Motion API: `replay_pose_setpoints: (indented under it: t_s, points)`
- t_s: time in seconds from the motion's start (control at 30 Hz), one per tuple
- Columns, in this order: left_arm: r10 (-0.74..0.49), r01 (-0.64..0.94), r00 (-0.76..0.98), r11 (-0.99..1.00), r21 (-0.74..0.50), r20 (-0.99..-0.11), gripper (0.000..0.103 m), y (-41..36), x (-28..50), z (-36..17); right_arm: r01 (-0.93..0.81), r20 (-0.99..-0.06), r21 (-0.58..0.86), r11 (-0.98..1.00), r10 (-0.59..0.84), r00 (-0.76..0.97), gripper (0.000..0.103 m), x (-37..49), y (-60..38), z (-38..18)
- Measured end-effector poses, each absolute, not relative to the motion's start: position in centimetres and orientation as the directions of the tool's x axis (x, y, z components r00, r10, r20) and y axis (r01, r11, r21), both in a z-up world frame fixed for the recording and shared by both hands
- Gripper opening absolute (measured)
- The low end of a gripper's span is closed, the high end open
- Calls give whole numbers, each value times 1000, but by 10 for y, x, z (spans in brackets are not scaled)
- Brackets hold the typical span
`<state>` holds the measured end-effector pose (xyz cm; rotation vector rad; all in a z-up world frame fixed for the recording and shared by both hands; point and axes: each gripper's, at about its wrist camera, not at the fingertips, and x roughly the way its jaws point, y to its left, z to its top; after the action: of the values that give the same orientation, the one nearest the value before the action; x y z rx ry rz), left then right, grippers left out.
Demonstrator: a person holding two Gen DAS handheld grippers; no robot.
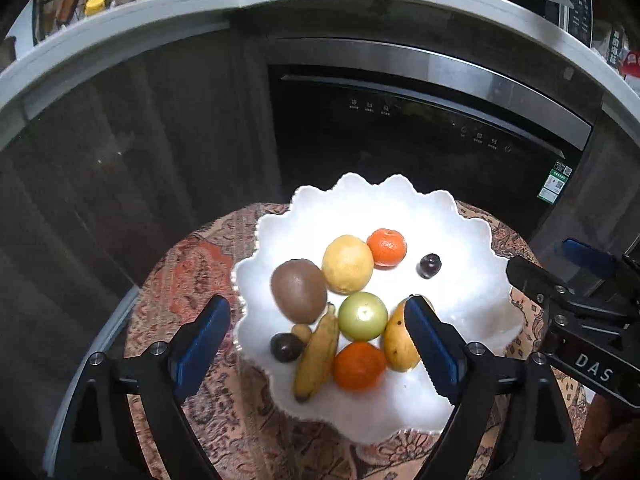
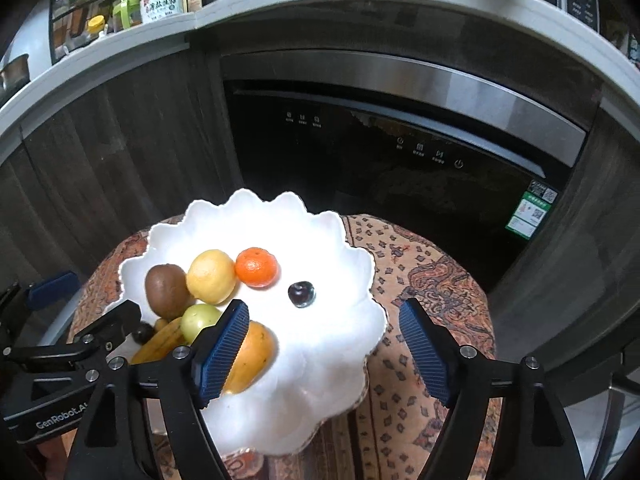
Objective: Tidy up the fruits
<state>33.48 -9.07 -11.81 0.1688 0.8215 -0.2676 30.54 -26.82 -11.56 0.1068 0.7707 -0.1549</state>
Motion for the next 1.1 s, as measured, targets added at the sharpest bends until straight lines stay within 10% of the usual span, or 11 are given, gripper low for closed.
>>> replay_pose_setpoints:
  t_s: [1.1]
  points:
    - [-111,212,708,975,60,-697,98,-54,231,-74,208,-647,62,976,-120,753,80,207,-247,-74]
